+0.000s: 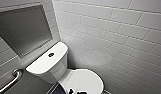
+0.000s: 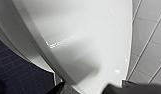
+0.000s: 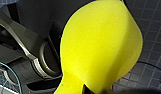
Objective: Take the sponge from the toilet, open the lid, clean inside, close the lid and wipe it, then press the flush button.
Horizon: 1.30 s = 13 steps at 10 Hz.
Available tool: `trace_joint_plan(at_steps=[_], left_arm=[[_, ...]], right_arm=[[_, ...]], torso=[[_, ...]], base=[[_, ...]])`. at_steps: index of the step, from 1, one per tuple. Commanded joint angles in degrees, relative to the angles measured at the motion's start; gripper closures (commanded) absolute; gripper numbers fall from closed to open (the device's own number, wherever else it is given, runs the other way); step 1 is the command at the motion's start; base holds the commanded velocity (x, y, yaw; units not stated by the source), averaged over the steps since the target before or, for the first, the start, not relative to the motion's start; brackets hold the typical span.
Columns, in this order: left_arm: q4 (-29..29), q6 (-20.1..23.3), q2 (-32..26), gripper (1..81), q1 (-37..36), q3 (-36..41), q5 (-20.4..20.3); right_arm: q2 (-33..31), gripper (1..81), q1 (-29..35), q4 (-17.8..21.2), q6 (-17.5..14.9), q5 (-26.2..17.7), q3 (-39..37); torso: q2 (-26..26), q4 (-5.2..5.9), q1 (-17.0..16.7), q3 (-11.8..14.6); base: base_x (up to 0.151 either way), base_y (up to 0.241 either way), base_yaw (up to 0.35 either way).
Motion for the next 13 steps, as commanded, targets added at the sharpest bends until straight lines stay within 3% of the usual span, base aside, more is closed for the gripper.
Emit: trace_joint_plan(at_steps=[1, 5, 9, 11, 13], left_arm=[[1.12, 0.43, -2.31, 1.0, -8.53, 5.87, -6.79], [0.95, -1.94, -5.28, 1.0, -7.83, 8.76, -10.03], [0.95, -4.58, -11.45, 1.0, -7.74, 15.71, -16.37], [0.42, -10.21, -13.73, 1.0, -7.03, 18.26, -18.39], [0.60, -21.35, -14.96, 1.0, -6.77, 18.70, -17.69]], right_arm=[[-0.61, 81.1, -2.15, -0.68, 0.06, -3.22, -0.30], [-0.44, 81.1, -2.15, -0.68, 0.06, -3.31, -0.30], [-0.26, 81.1, -2.15, -0.59, 0.06, -3.66, -0.30], [0.09, 81.1, -1.98, -0.51, 0.15, -5.24, -0.30], [0.44, 81.1, -1.71, -0.51, 0.06, -5.32, -0.47]], torso=[[0.00, 0.00, 0.00, 0.00], [0.00, 0.00, 0.00, 0.02], [0.00, 0.00, 0.00, 0.02], [0.00, 0.00, 0.00, 0.02], [0.00, 0.00, 0.00, 0.02]], base=[[0.000, 0.000, 0.000], [0.000, 0.000, 0.000], [0.000, 0.000, 0.000], [0.000, 0.000, 0.000], [0.000, 0.000, 0.000]])
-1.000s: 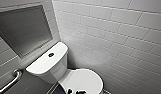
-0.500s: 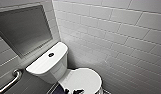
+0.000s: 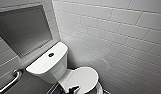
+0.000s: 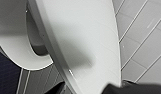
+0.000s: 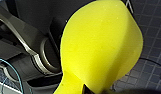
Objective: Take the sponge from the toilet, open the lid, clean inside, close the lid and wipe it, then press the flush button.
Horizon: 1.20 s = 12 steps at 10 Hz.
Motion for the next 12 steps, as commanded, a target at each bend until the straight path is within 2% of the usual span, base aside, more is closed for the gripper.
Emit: trace_joint_plan(at_steps=[1, 5, 10, 12], left_arm=[[0.97, -7.94, -3.01, 1.0, -6.99, 2.32, -4.05], [1.23, -17.09, -6.18, 1.0, -7.17, 2.05, -5.01], [0.89, -20.51, -7.59, 1.0, -8.39, 1.27, -6.07], [0.88, -22.97, -6.10, 1.0, -10.41, -2.76, -5.28]], right_arm=[[-0.21, 81.1, -1.76, -0.52, 0.06, -3.57, -0.54], [0.84, 81.1, -1.32, -0.52, 0.15, -5.15, -1.24], [1.37, 81.1, -1.15, -0.43, 0.15, -6.21, -1.24], [1.37, 81.1, -1.23, -0.43, 0.06, -6.21, -1.33]], torso=[[0.00, 0.00, 0.00, 0.00], [0.00, 0.00, 0.00, 0.00], [0.00, 0.00, 0.00, 0.00], [0.00, 0.00, 0.00, 0.00]], base=[[0.000, 0.000, 0.000], [0.000, 0.000, 0.000], [0.000, 0.000, 0.000], [0.000, 0.000, 0.000]])
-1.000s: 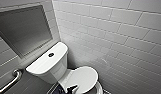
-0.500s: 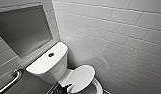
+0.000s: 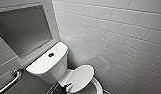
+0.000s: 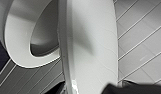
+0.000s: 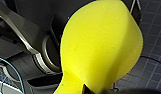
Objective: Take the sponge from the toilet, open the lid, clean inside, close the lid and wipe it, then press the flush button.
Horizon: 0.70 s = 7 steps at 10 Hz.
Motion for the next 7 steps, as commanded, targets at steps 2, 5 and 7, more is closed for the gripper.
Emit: trace_joint_plan(at_steps=[2, 5, 7], left_arm=[[0.95, -2.81, 0.26, 1.0, -10.77, -5.99, -3.40], [0.95, -2.81, -1.58, 1.0, -13.23, -5.46, -3.40], [0.87, -2.81, -3.51, 1.0, -14.55, -4.85, -3.66]], right_arm=[[-0.55, 81.1, -2.26, -0.43, 0.06, -3.45, -0.38], [-0.11, 81.1, -2.44, -0.43, 0.06, -3.45, -0.64], [0.06, 81.1, -2.44, -0.43, 0.06, -3.45, -0.64]], torso=[[0.00, 0.00, 0.00, 0.02], [0.00, 0.00, 0.00, 0.02], [0.00, 0.00, 0.00, 0.00]], base=[[0.000, 0.000, 0.000], [0.000, 0.000, 0.000], [0.000, 0.000, 0.000]])
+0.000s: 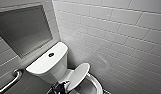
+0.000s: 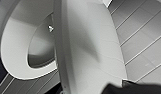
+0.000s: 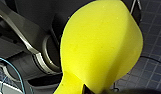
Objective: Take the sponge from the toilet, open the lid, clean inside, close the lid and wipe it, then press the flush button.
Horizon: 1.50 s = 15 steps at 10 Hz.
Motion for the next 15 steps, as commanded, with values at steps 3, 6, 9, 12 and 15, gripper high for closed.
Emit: trace_joint_plan(at_steps=[3, 6, 9, 12, 15], left_arm=[[0.99, -0.34, -6.82, 1.0, -11.72, 2.01, -8.97], [1.17, -0.25, -9.56, 1.0, -11.46, 4.22, -8.97], [1.26, -5.59, -10.87, 1.0, -8.30, 4.39, -9.06], [4.05, -5.53, -12.81, 1.0, -3.82, 5.19, -9.14], [9.33, -5.43, -15.53, 1.0, 0.40, 5.09, -11.34]], right_arm=[[-0.20, 81.1, -2.39, -0.43, 0.06, -3.44, -0.37], [-0.12, 81.1, -2.48, -0.43, 0.06, -3.44, -0.37], [-0.11, 81.1, -2.47, -0.43, 0.15, -3.35, -0.37], [-0.20, 81.1, -2.30, -0.43, 0.15, -3.27, -0.37], [-0.29, 81.1, -2.21, -0.43, 0.06, -3.09, -0.37]], torso=[[0.00, 0.00, 0.00, 0.00], [0.00, 0.00, 0.00, 0.00], [0.00, 0.00, 0.00, 0.02], [0.00, 0.00, 0.00, 0.02], [0.00, 0.00, 0.00, 0.02]], base=[[0.000, 0.000, 0.000], [0.000, 0.000, 0.000], [0.000, 0.000, 0.000], [0.000, 0.000, 0.000], [0.000, 0.000, 0.000]])
